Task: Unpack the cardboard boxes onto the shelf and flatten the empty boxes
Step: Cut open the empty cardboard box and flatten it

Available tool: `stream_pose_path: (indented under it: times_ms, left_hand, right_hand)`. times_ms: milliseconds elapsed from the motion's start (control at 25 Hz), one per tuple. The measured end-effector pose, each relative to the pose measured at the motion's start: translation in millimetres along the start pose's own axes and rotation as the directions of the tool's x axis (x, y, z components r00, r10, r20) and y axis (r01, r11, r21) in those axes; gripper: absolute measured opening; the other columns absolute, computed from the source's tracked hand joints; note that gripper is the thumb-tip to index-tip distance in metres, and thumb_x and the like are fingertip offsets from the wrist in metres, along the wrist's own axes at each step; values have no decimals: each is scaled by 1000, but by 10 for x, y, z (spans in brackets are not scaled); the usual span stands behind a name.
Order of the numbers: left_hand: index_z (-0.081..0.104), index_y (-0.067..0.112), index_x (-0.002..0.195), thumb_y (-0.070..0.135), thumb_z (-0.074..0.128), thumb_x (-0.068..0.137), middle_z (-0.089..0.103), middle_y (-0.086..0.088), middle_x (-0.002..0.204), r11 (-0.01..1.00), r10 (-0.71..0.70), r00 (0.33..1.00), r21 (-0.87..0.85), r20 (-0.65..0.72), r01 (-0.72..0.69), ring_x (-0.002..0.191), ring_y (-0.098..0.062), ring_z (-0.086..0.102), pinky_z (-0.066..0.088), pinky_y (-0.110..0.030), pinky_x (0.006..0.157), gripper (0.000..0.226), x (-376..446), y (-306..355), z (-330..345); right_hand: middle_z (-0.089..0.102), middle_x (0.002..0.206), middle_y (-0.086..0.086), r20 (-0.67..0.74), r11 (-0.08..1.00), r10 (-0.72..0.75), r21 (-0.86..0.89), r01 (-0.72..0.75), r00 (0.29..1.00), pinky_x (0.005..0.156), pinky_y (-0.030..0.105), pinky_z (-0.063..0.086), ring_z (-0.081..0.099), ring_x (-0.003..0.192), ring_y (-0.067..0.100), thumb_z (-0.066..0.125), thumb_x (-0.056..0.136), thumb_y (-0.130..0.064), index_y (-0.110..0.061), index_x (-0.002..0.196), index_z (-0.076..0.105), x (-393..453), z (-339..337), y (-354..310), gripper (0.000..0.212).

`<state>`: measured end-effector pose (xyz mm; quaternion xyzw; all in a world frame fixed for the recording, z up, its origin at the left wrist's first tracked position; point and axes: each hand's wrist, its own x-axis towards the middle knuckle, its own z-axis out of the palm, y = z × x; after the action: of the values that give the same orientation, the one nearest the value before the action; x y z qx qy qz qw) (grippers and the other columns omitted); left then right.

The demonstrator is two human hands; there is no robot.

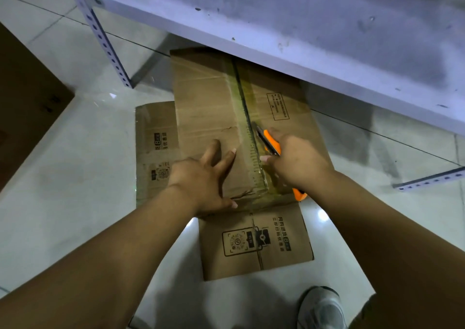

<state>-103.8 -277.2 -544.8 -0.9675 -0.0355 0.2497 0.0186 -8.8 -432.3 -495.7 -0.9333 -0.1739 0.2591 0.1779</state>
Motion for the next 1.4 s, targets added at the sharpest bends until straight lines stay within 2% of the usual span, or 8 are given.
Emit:
stream_pose_path:
  times_ms: [200,400,640,880,1040,1160,1320,1400]
  left_hand:
    - [-22,39,146,87,41,69,-32,7,154,1000,14,1000,-28,9,-13,120,-33,48,50,-39,77,110,22,-3,8]
    - [-20,40,147,88,43,67,-30,8,154,998,26,1000,-50,10,-25,126,-33,44,49,-40,81,112,56,-36,35]
    - [-14,37,149,84,47,69,-26,7,156,997,32,999,-69,6,-31,132,-31,40,46,-37,83,111,52,-18,-8]
    - [-15,42,147,88,41,68,-25,6,156,994,62,998,-88,8,-61,125,-31,48,45,-36,74,108,58,-60,14]
    - [-13,41,148,85,47,69,-21,3,158,989,113,993,-97,18,-110,115,-30,55,38,-30,65,108,74,-71,-27]
    - [-8,38,149,84,50,67,-14,2,159,983,131,991,-128,-1,-130,116,-32,54,38,-32,69,111,109,-88,-1]
    - [-3,38,150,86,52,64,-9,1,159,968,146,988,-199,-56,-154,117,-33,52,46,-35,79,112,133,-143,79]
    - [-2,38,150,86,49,66,-10,2,159,966,144,987,-205,-73,-156,118,-30,50,46,-34,83,110,94,-147,130]
  right_hand:
    - [57,127,15,12,995,-19,-94,20,1000,88,39,50,56,110,34,60,95,-28,-19,143,37,63,13,-55,54]
    - [59,117,14,46,982,-8,-188,17,999,74,33,44,56,103,33,58,95,-26,-17,134,43,110,75,-98,43]
    - [60,107,11,62,975,51,-221,-36,997,73,36,50,57,92,27,54,94,-16,-19,122,52,35,163,-63,28]
    - [61,107,11,57,970,107,-226,-92,993,71,33,47,57,91,27,53,94,-19,-22,134,43,-170,211,-32,41]
    - [57,115,14,49,962,170,-224,-155,984,78,36,46,55,101,28,53,97,-23,-28,149,24,-277,270,-65,60]
    - [52,122,12,67,958,235,-183,-219,970,85,36,44,52,110,28,48,100,-23,-32,152,16,-359,284,-107,62]
    - [53,125,10,90,949,298,-133,-285,950,90,34,44,52,114,26,48,99,-24,-34,152,16,-577,308,-99,63]
    - [52,128,9,97,941,330,-115,-319,939,86,30,40,51,115,24,48,99,-24,-34,153,15,-724,374,-77,64]
